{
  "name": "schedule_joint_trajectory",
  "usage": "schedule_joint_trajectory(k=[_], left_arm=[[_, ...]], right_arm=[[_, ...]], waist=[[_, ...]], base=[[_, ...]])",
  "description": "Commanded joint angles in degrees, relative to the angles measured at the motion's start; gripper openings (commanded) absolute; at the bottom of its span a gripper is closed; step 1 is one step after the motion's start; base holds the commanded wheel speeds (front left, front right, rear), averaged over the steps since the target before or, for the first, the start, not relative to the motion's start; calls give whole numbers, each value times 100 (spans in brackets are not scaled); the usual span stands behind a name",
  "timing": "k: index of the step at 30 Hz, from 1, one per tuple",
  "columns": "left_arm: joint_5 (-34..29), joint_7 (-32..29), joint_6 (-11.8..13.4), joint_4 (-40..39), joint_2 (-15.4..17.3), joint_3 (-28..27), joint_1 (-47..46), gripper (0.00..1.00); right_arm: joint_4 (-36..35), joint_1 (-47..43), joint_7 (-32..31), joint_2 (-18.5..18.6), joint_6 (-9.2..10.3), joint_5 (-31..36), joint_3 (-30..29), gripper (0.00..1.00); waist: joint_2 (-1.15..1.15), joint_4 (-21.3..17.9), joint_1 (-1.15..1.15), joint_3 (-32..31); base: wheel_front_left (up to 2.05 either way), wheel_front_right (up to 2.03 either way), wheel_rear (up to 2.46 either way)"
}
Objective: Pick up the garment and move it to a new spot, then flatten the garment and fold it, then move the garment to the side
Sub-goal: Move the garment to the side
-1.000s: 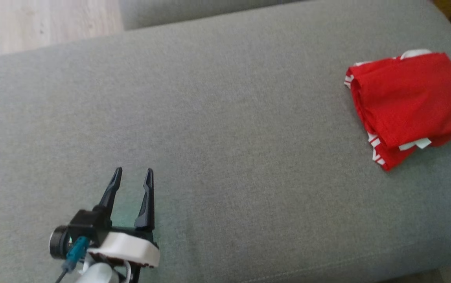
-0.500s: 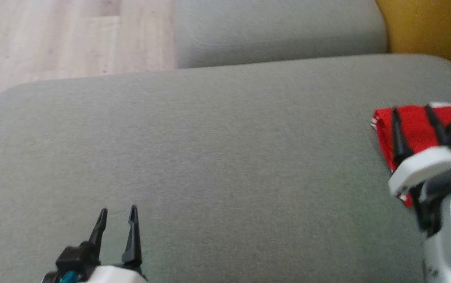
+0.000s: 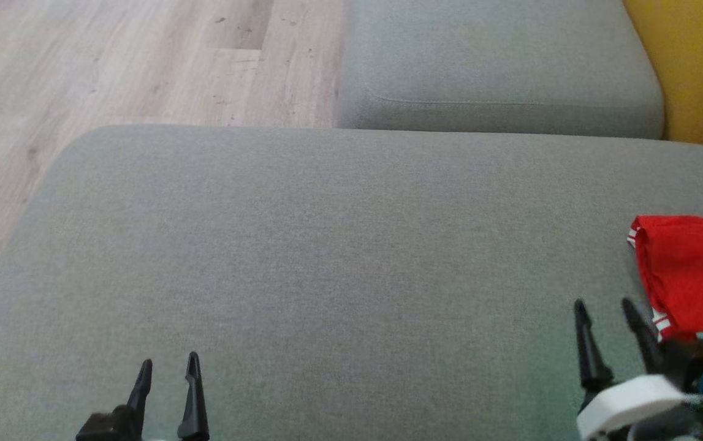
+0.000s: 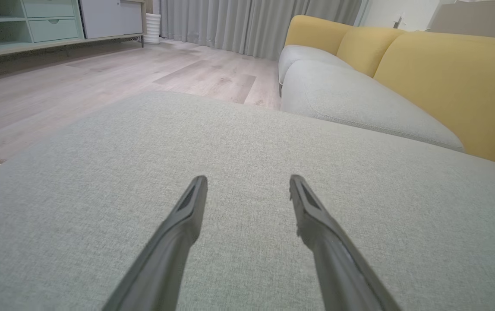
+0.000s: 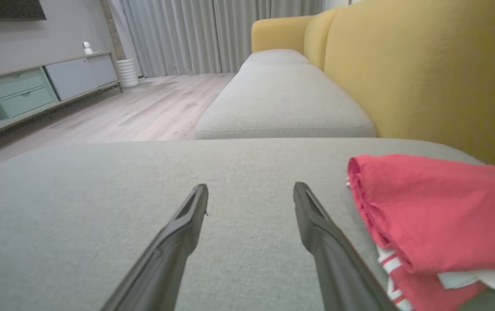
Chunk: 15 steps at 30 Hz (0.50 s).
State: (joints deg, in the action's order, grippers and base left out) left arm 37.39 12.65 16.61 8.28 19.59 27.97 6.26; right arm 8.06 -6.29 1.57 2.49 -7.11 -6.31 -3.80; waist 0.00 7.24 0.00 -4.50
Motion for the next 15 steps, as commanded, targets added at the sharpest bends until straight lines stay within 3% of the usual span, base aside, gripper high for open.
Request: schedule_joint_trajectory(k=[1,15], left_arm=[[27,19,-2,-211,123,-181,-233,100],[81,-65,-75,-166,166,-99,-253,100]], right_arm=[[-239,109,106,41,-37,-91,217,100],[-105,-179,383,40,-37,-262,646,100]], waist=[[0,32,0,-13],[0,2,0,-30]], base=[[0,0,0],[0,0,0]])
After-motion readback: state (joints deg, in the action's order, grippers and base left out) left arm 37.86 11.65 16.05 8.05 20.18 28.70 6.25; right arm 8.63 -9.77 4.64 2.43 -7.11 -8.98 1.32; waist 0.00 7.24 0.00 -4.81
